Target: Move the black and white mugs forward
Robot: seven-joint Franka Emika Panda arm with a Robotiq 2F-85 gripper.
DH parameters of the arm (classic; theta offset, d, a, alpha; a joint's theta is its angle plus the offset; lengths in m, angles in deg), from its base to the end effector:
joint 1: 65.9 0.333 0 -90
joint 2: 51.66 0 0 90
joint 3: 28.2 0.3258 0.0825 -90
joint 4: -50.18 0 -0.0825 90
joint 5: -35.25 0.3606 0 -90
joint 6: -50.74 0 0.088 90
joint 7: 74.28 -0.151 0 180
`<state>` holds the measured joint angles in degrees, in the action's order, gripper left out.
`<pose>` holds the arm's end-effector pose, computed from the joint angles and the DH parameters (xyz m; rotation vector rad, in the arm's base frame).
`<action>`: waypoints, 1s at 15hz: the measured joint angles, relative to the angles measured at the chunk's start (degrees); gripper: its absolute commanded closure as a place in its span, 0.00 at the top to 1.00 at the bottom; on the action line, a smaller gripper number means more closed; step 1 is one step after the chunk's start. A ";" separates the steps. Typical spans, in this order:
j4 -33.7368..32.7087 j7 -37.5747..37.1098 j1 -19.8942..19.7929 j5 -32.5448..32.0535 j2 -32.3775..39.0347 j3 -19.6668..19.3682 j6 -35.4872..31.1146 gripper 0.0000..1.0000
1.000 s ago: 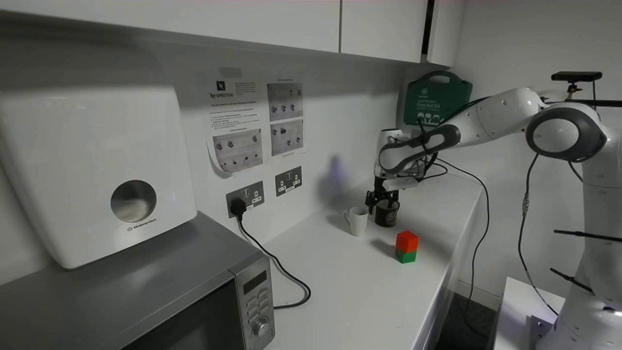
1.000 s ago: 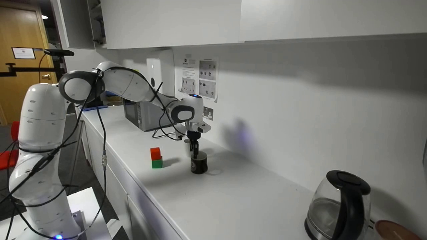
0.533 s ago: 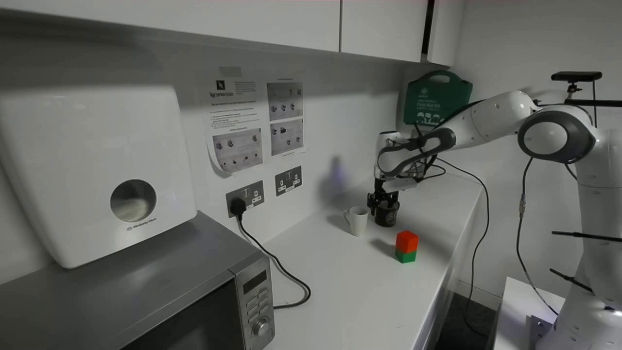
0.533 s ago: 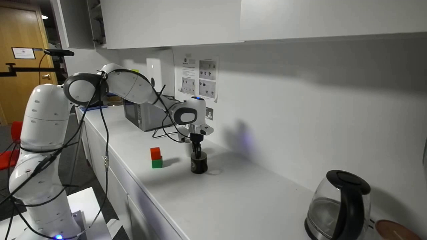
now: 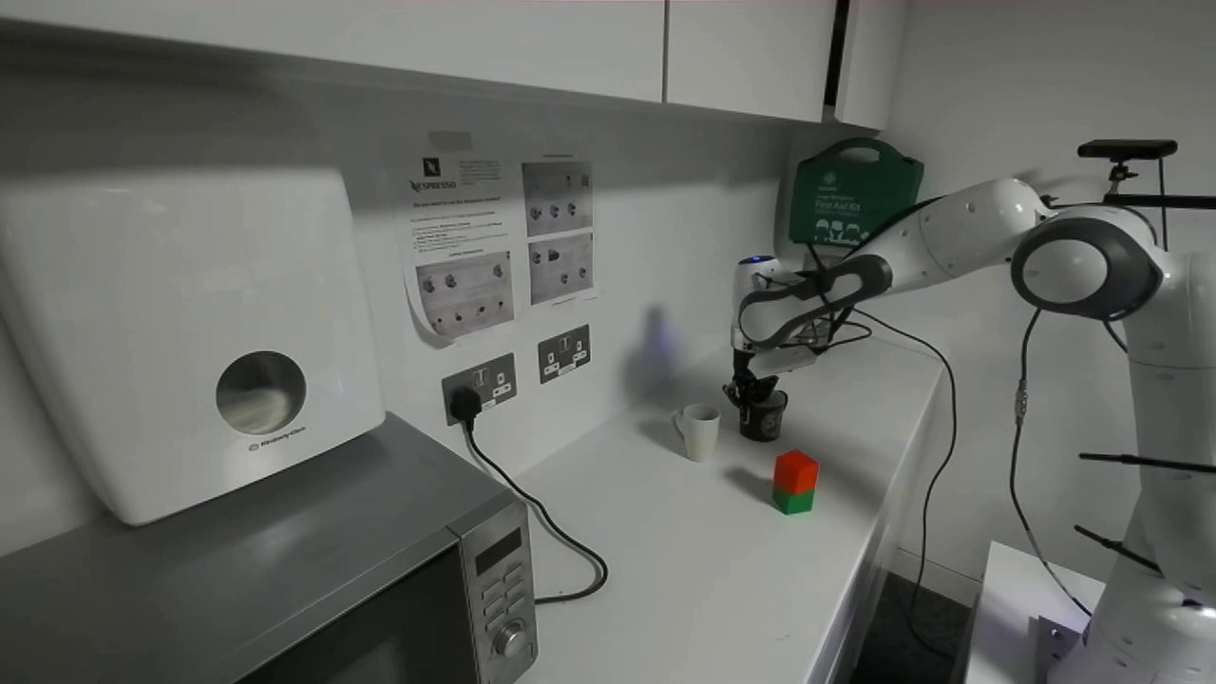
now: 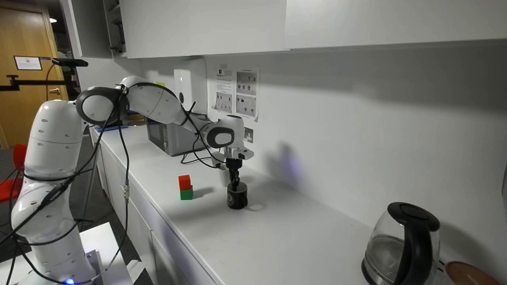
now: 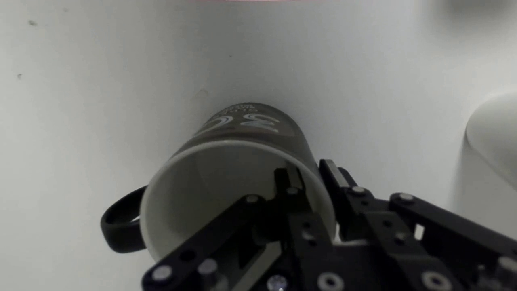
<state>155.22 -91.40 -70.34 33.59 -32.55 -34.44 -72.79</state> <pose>0.6053 -0.1128 0.3290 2.9992 -0.7074 -0.0088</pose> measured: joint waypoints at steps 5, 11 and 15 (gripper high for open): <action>1.93 -0.31 0.10 -0.55 -1.34 -0.78 0.06 0.02; 9.16 -0.31 -0.18 -0.55 -6.96 -2.55 0.06 0.02; 14.19 -0.31 -0.24 -0.55 -12.37 -3.00 0.06 0.02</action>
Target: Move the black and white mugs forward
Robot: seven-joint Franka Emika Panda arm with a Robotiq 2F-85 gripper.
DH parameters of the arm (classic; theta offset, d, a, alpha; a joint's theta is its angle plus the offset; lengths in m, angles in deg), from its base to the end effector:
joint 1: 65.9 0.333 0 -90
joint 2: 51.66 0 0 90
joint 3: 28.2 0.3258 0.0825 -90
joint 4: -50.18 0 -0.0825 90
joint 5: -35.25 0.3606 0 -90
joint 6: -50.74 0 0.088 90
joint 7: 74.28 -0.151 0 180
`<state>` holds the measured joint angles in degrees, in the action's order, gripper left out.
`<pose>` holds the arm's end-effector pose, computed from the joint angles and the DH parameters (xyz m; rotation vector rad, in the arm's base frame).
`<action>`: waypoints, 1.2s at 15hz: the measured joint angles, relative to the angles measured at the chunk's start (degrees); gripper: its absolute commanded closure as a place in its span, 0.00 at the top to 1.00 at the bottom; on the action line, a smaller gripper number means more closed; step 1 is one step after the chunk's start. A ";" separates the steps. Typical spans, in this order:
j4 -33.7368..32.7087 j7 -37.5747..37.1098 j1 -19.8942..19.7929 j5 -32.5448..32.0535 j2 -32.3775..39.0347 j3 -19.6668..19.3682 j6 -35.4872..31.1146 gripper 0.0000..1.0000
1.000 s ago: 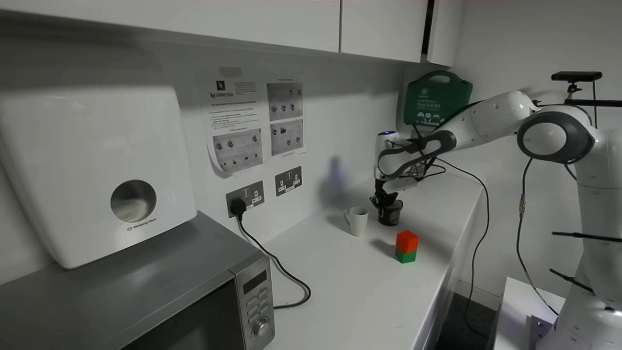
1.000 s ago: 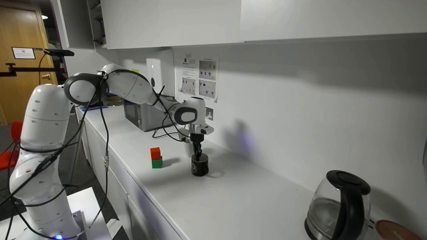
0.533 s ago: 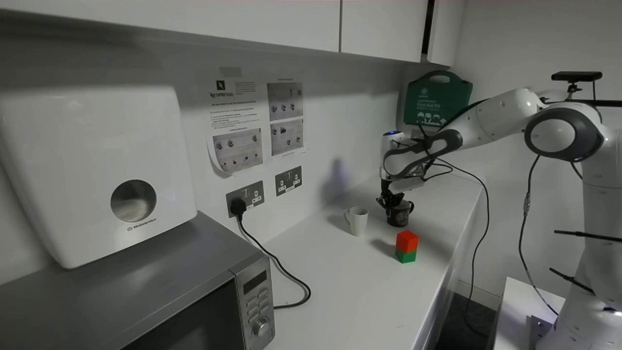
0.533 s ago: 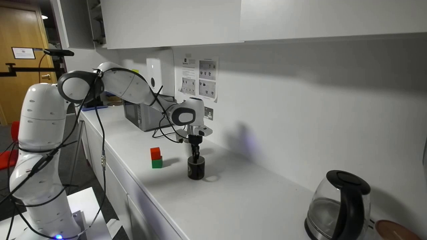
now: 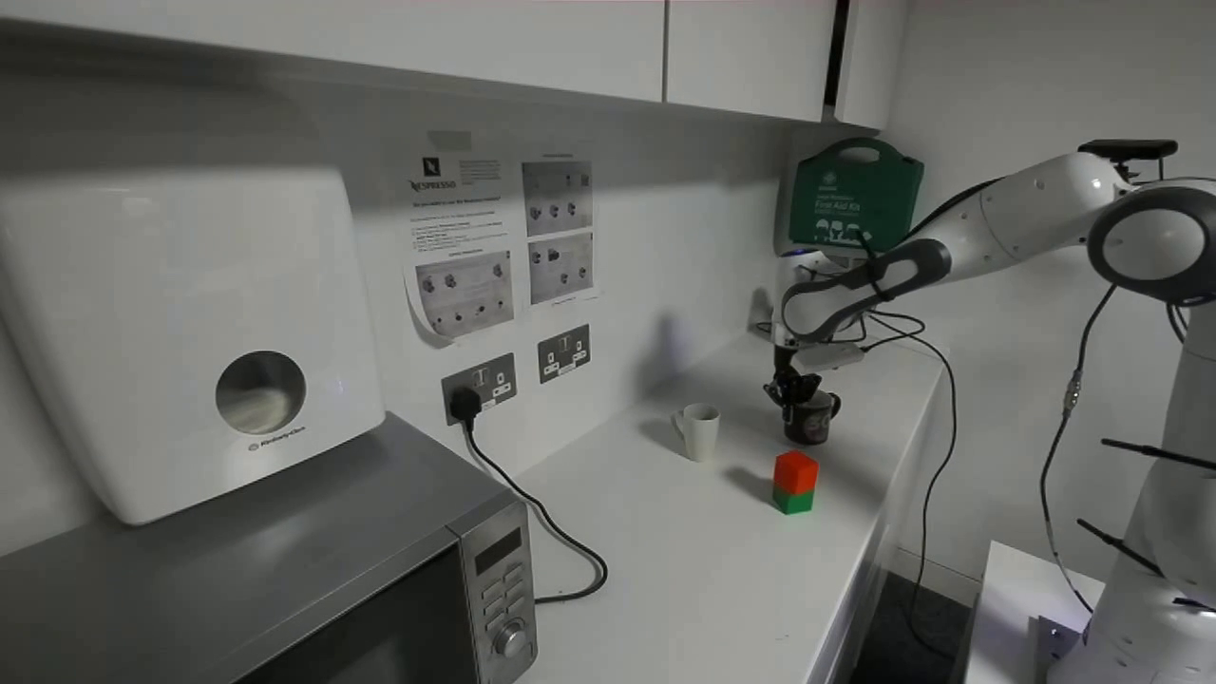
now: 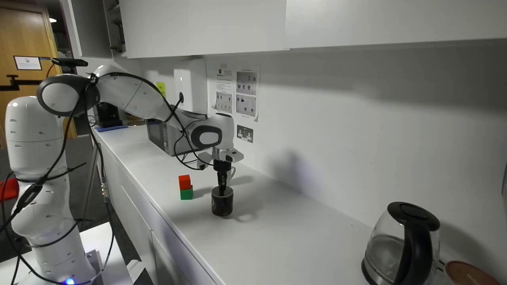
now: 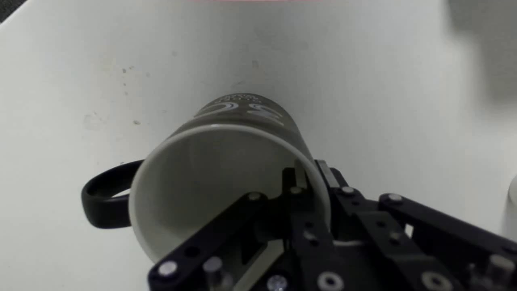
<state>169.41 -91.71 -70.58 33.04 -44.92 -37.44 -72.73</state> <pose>0.5254 -0.1324 0.3481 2.9835 -0.8009 -0.0629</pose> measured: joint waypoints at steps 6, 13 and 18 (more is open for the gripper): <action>5.97 0.00 -0.17 0.01 -7.33 0.00 0.00 0.02; 12.44 0.00 -0.49 0.03 -12.73 0.17 0.00 0.02; 15.75 0.00 -0.58 0.07 -14.03 0.48 -0.04 0.02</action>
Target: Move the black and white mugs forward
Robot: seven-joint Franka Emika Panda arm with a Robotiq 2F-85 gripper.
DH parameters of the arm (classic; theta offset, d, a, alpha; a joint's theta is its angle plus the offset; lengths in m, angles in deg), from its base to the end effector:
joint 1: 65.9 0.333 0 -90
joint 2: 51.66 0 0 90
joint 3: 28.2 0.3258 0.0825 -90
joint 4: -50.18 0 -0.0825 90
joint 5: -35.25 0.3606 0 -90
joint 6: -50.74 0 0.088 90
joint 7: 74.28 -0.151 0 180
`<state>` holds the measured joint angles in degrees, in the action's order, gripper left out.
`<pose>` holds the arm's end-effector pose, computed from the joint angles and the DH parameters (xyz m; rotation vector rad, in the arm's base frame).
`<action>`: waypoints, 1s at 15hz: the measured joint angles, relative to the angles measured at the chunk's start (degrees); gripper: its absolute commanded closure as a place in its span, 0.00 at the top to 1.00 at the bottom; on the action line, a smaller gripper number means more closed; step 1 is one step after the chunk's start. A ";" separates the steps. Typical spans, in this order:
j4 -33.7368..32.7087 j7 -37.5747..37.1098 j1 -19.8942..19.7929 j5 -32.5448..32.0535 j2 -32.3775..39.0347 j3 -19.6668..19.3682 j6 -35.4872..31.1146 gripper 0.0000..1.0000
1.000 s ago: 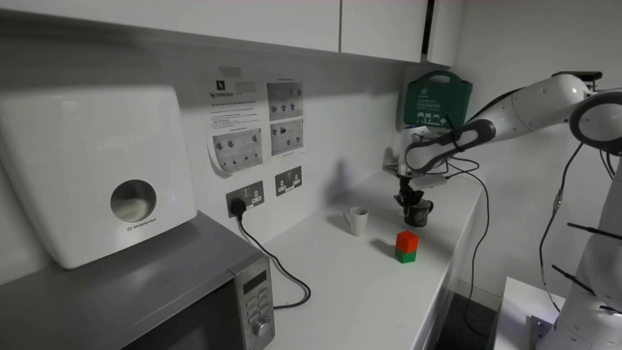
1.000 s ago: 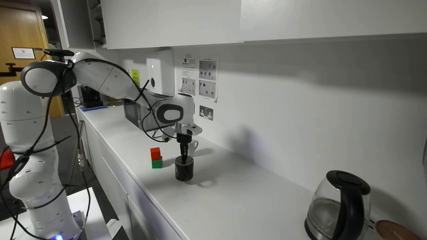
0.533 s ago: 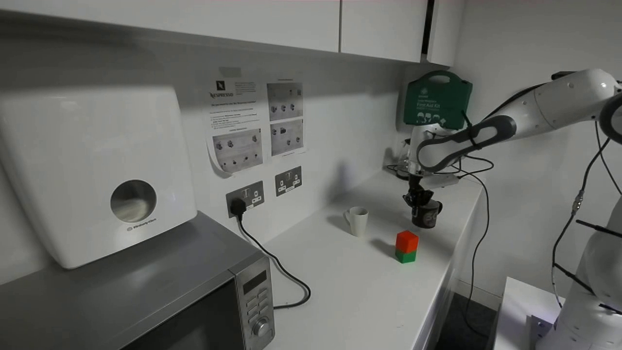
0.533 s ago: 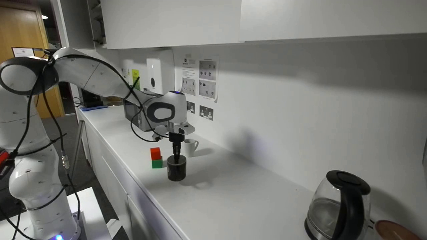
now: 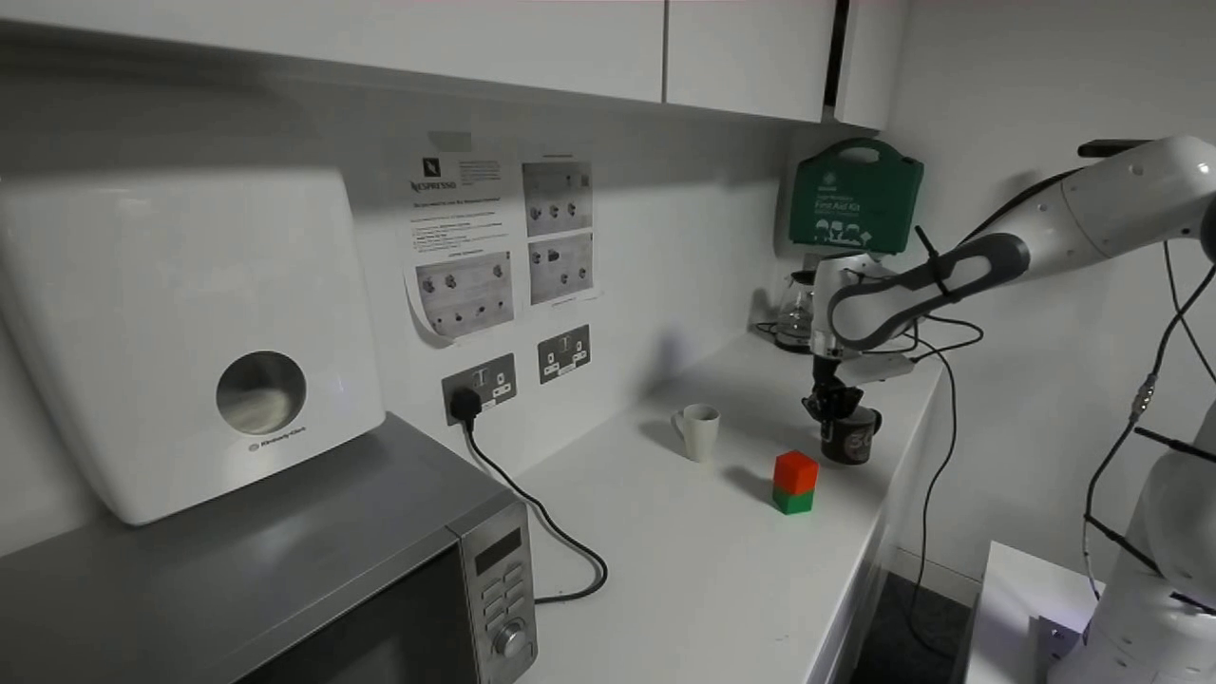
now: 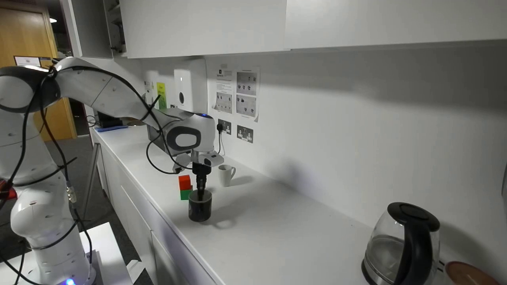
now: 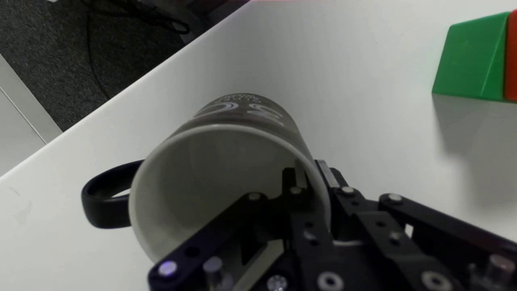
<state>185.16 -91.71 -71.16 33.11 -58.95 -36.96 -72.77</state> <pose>0.4390 -0.1124 0.3538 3.0190 -0.8115 -0.1155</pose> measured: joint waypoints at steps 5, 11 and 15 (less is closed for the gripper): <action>1.52 0.00 -0.02 0.05 -0.04 0.17 -0.08 0.02; 2.62 0.00 -0.03 0.33 -0.04 0.17 -0.42 0.02; 3.10 0.00 -0.03 0.52 -0.04 0.17 -0.46 0.02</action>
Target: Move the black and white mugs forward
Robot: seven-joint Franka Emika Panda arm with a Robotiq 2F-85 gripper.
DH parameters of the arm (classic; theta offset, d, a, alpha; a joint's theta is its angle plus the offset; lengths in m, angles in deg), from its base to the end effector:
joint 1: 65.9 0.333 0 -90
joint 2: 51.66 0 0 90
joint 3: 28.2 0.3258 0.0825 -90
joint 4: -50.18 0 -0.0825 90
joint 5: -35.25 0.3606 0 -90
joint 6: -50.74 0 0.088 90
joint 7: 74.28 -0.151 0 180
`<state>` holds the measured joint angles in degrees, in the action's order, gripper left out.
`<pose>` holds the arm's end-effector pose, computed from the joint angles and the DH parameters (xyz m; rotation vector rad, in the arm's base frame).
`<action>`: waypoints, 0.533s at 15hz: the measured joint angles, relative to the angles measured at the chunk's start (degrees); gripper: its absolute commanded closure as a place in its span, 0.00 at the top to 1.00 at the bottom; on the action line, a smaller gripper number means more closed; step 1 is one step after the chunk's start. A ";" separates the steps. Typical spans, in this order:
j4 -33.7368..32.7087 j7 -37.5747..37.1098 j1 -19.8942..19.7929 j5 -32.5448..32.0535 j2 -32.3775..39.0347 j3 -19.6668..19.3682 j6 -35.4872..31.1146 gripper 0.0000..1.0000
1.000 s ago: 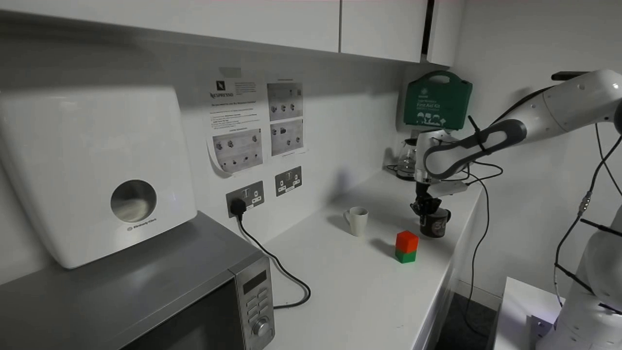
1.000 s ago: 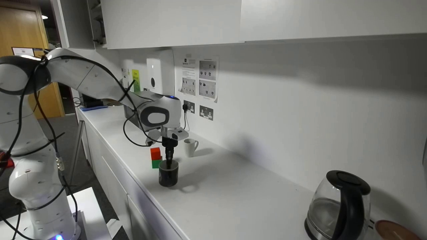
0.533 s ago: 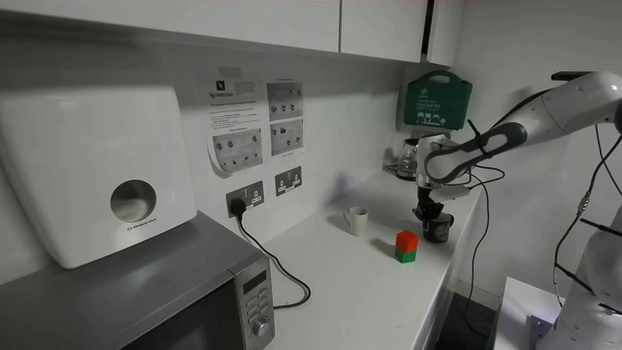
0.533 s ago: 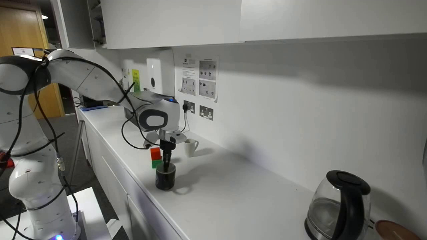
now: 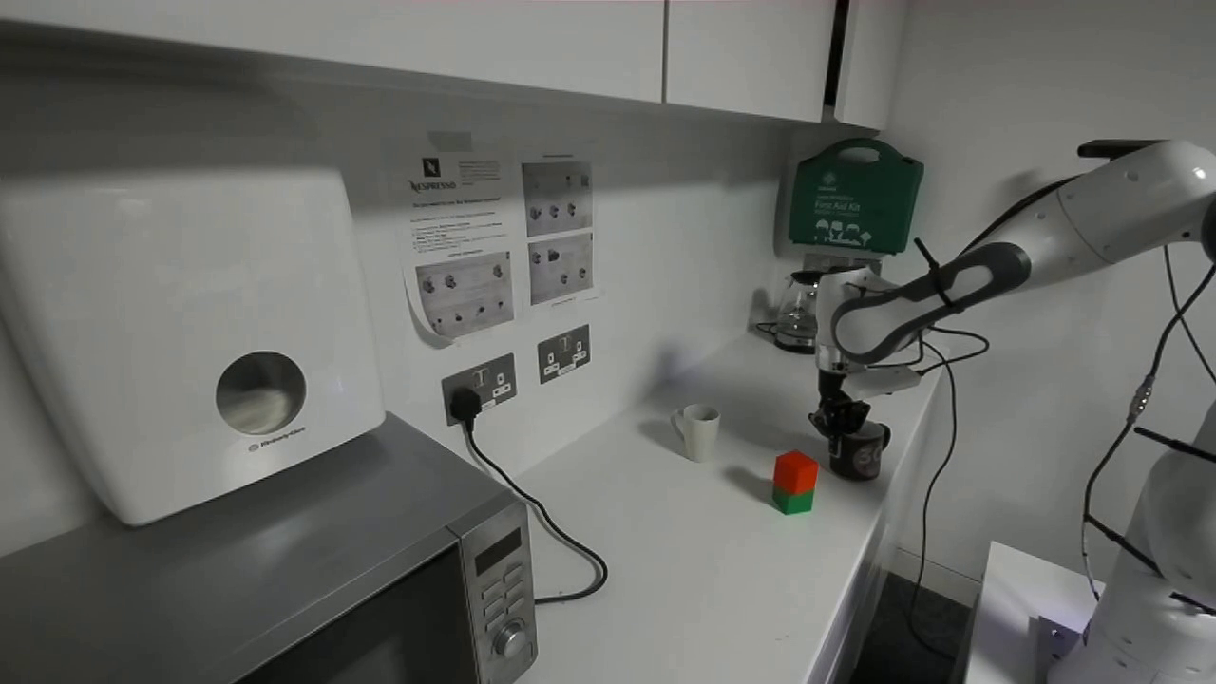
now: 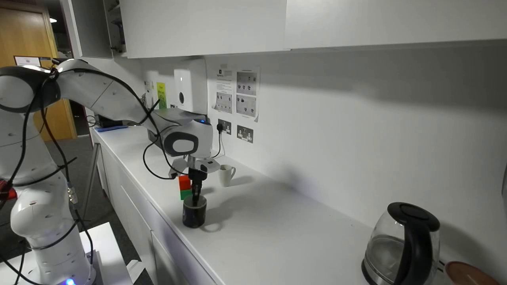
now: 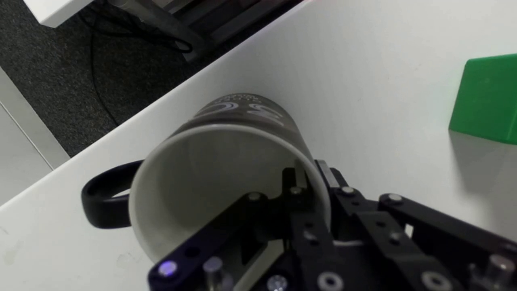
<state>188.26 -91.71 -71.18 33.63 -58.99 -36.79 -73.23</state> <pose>0.4237 -0.1063 0.3328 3.0209 -0.8145 -0.1870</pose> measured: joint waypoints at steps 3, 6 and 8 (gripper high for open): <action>0.01 0.00 -0.02 0.03 -0.01 0.00 -0.01 0.36; 0.01 0.00 -0.07 0.05 -0.18 0.00 -0.02 0.58; 0.01 0.00 -0.09 0.05 -0.54 0.00 -0.02 0.73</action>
<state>188.27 -91.71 -71.27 33.67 -59.52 -36.79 -73.25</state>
